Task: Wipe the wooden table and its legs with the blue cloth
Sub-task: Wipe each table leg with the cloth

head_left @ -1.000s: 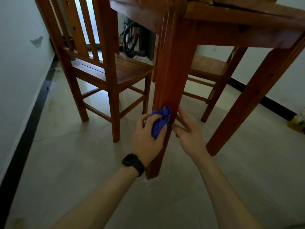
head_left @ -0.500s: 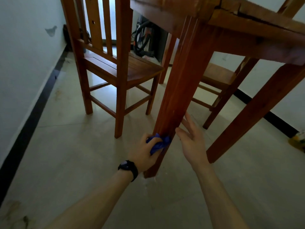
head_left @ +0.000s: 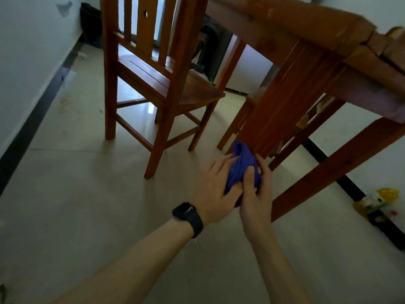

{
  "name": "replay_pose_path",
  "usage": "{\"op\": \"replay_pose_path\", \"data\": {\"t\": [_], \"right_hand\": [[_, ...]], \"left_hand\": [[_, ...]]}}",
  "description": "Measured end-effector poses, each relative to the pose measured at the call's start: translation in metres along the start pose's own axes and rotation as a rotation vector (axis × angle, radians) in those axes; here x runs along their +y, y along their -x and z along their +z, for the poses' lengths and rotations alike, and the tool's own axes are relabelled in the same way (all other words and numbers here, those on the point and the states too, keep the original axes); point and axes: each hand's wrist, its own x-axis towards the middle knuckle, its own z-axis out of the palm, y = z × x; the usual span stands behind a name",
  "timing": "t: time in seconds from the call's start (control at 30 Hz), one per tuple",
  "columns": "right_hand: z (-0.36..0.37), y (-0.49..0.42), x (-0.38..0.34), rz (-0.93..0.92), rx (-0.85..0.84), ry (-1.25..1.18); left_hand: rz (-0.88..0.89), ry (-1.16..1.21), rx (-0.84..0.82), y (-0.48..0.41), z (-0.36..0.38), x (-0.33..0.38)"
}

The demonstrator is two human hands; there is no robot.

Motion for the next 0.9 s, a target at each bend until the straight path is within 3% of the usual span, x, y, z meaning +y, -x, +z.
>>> {"op": "replay_pose_path", "data": {"t": [0.07, 0.17, 0.23, 0.3, 0.43, 0.5, 0.53, 0.6, 0.73, 0.83, 0.9], "right_hand": [[-0.003, -0.001, -0.005, -0.133, 0.135, 0.182], [-0.012, -0.009, -0.011, -0.348, 0.489, 0.302], [-0.016, -0.022, -0.011, -0.409, 0.626, 0.391], [-0.007, -0.028, -0.002, -0.413, 0.568, 0.514], [0.006, 0.006, 0.065, -0.449, 0.245, 0.872], [0.001, 0.028, 0.096, -0.353, 0.045, 0.980], [0.001, 0.034, 0.099, -0.285, 0.030, 0.943], [0.005, 0.032, 0.086, -0.256, 0.181, 0.775], [0.021, -0.015, 0.025, -0.410, 0.554, 0.568], [0.028, -0.024, 0.036, -0.371, 0.549, 0.674], [0.027, -0.003, 0.071, -0.284, 0.405, 0.793]], "left_hand": [[-0.003, 0.015, 0.021, -0.006, -0.002, -0.009], [-0.159, 0.407, 0.004, -0.014, -0.001, -0.012], [-0.256, 0.587, -0.037, -0.019, 0.000, -0.013], [-0.294, 0.657, -0.064, -0.021, 0.000, -0.020], [-0.414, 0.760, -0.185, -0.022, -0.001, -0.038], [-0.472, 0.783, -0.221, -0.022, -0.005, -0.043], [-0.485, 0.787, -0.230, -0.022, -0.007, -0.045], [-0.482, 0.792, -0.247, -0.022, -0.013, -0.045], [-0.473, 0.706, -0.330, -0.026, -0.027, -0.054], [-0.511, 0.683, -0.399, -0.030, -0.032, -0.066], [-0.508, 0.702, -0.442, -0.031, -0.036, -0.069]]}}
